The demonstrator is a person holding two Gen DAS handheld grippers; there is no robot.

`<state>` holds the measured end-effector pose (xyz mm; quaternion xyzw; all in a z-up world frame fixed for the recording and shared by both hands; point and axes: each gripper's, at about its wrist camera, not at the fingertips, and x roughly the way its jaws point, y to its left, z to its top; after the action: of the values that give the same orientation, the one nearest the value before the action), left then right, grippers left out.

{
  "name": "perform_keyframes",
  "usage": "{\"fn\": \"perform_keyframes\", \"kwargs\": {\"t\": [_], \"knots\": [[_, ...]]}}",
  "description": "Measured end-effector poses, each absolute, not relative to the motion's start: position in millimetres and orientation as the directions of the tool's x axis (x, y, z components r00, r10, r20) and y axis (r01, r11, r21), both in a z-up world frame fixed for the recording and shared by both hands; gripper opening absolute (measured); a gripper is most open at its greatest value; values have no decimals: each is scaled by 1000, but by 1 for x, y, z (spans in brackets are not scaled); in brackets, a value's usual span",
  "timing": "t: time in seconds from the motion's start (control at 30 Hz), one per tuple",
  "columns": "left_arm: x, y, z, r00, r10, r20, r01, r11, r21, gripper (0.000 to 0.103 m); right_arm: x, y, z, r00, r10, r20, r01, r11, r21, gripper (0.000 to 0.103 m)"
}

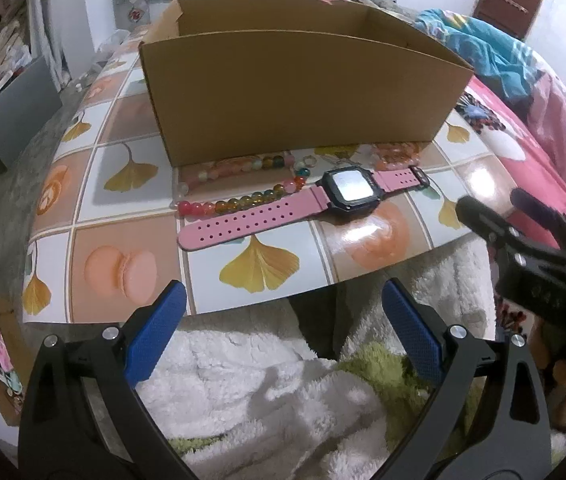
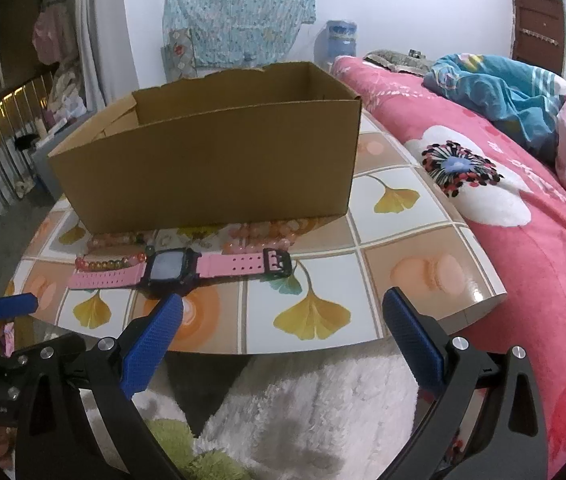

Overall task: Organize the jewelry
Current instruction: 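Move the right tool to the pink watch while the left tool approaches its strap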

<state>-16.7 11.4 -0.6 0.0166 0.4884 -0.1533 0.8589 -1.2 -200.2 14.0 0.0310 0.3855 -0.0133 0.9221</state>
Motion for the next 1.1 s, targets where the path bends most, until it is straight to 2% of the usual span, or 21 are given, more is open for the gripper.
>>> {"fn": "perform_keyframes", "kwargs": {"t": [0.13, 0.27, 0.43, 0.63, 0.83, 0.87, 0.9, 1.03, 1.07, 1.1], "knots": [[-17, 15, 4, 476, -303, -826, 293, 940, -176, 95, -1, -205, 15, 719, 18, -695, 36, 997, 63, 97], [-14, 21, 7, 460, -428, -778, 326, 896, -300, 95, 1, -204, 17, 735, 48, -676, -17, 998, 52, 97], [-9, 19, 13, 480, -475, -738, 362, 873, -327, 95, 4, -200, 21, 757, 112, -644, -124, 992, 26, 97], [-4, 19, 13, 553, -371, -746, 360, 914, -188, 95, 18, -174, 23, 732, 212, -647, -308, 951, -36, 97], [3, 26, 10, 617, -297, -729, 373, 926, -62, 95, 42, -152, 18, 680, 320, -659, -443, 896, -22, 96], [3, 26, 9, 628, -284, -725, 378, 925, -36, 95, 47, -148, 15, 663, 340, -667, -467, 884, -14, 94], [3, 27, 7, 635, -273, -723, 384, 923, -12, 94, 51, -144, 13, 643, 356, -678, -490, 872, -7, 88], [2, 30, 5, 646, -279, -710, 402, 916, 5, 93, 62, -134, 1, 571, 389, -723, -556, 831, 8, 74], [2, 29, 4, 649, -280, -708, 406, 914, 11, 90, 64, -131, -2, 552, 394, -735, -575, 818, 7, 74], [1, 28, 3, 646, -283, -709, 418, 908, 18, 80, 65, -129, -3, 539, 397, -743, -591, 807, 3, 73]]}}
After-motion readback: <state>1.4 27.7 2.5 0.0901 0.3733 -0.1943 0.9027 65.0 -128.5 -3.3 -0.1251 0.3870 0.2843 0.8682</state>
